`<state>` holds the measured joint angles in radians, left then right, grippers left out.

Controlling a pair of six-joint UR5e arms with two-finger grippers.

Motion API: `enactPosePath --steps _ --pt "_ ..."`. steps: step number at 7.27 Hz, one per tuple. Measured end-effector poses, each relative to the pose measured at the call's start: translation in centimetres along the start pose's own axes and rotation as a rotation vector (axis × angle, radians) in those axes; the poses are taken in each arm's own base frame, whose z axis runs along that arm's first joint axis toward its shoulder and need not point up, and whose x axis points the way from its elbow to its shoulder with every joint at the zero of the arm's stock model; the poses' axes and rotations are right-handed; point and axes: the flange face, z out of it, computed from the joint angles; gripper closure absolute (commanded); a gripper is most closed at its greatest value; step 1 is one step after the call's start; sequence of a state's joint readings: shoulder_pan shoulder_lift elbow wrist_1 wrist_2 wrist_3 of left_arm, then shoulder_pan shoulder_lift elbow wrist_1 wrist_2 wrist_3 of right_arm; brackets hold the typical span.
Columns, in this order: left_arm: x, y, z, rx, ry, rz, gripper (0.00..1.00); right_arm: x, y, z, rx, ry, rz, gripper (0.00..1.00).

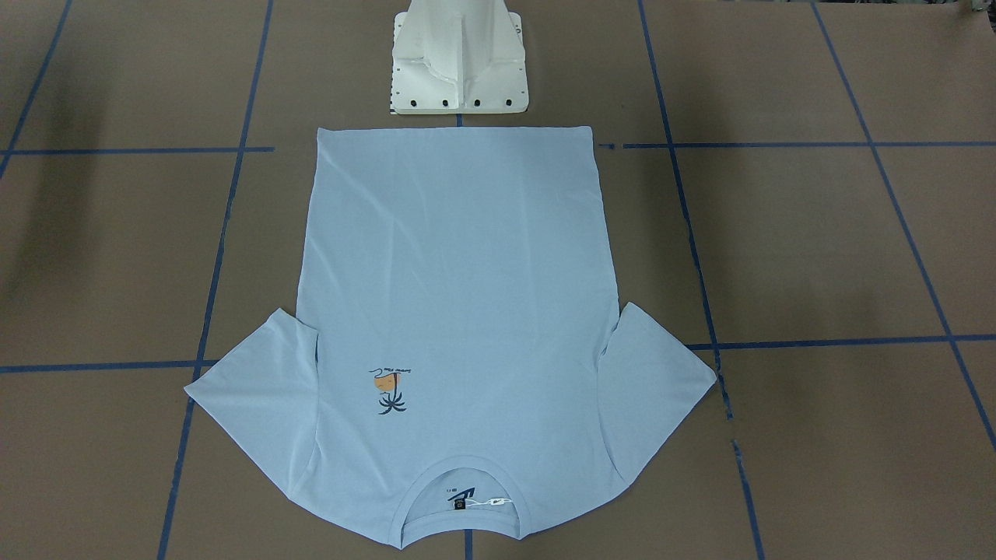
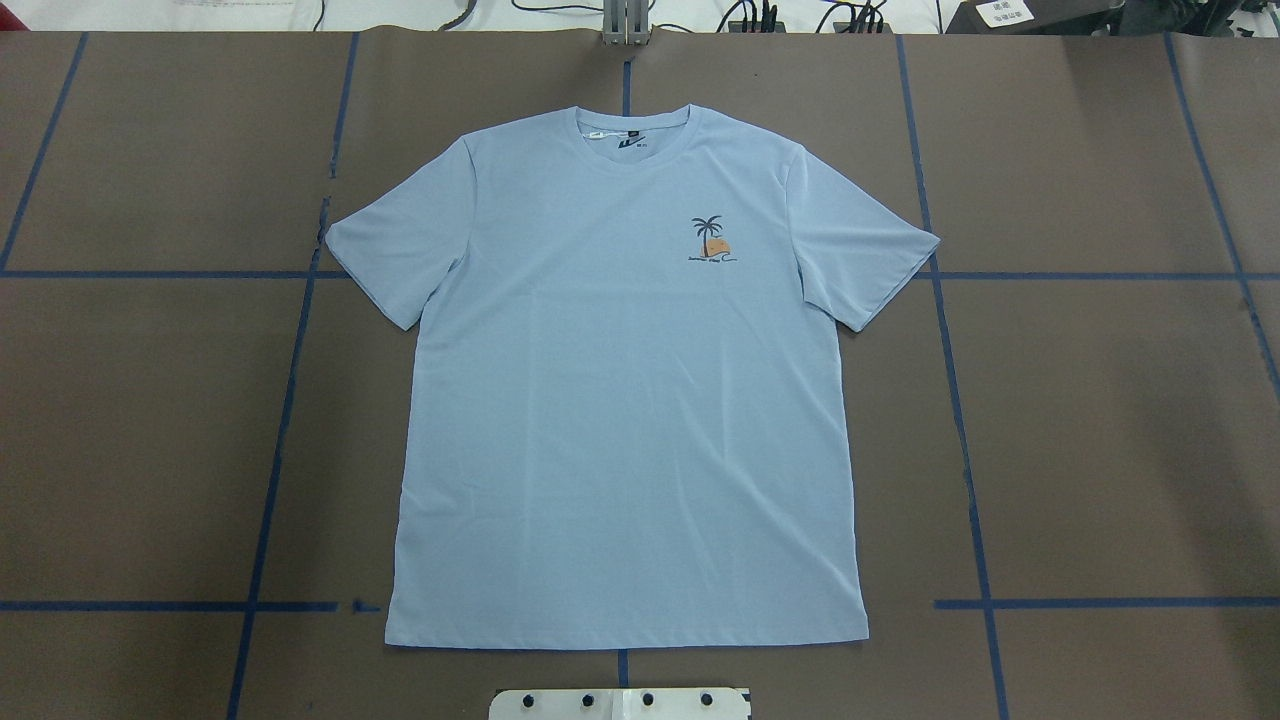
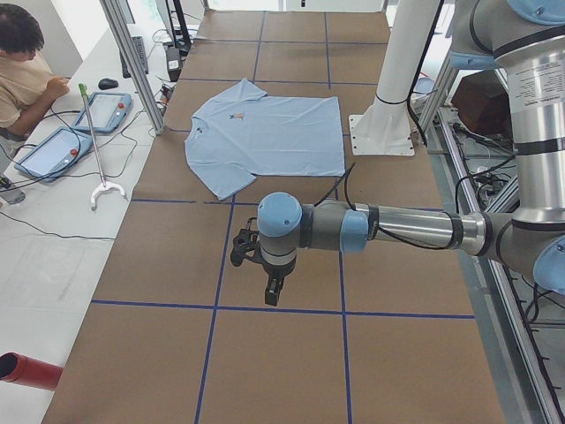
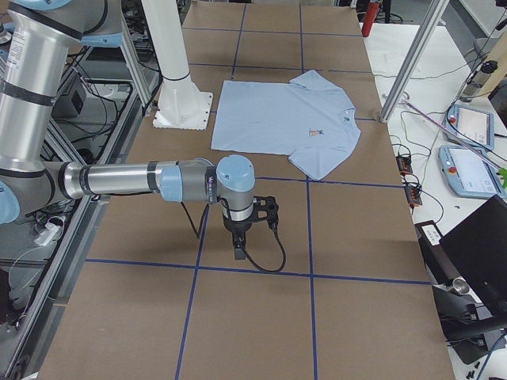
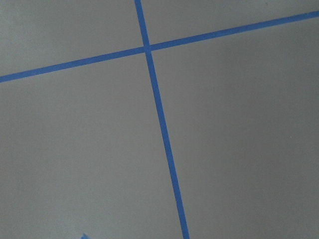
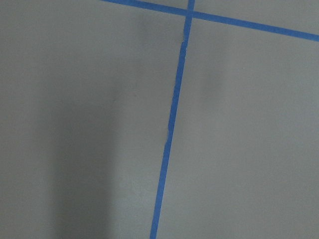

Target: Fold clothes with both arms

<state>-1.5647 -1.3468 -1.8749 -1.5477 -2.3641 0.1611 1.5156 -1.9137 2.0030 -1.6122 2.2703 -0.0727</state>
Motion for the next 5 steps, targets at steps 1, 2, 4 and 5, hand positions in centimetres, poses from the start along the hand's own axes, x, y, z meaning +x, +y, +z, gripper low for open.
enactPosePath --steps 1,2,4,5 --pt "0.0 0.0 0.0 0.002 0.000 0.003 0.00 -0.1 0.0 -0.1 0.003 0.000 -0.003 0.00" --pt "0.2 -0.1 -0.2 0.007 0.001 0.009 0.00 -0.1 -0.1 -0.2 0.012 0.003 -0.014 0.00" --pt "1.2 -0.6 -1.2 0.029 0.002 0.031 0.00 -0.4 -0.6 -0.5 0.048 0.007 -0.043 0.00" --pt "1.5 -0.9 -1.7 0.043 -0.010 0.049 0.00 -0.9 -1.4 -1.1 0.083 0.008 -0.068 0.00"
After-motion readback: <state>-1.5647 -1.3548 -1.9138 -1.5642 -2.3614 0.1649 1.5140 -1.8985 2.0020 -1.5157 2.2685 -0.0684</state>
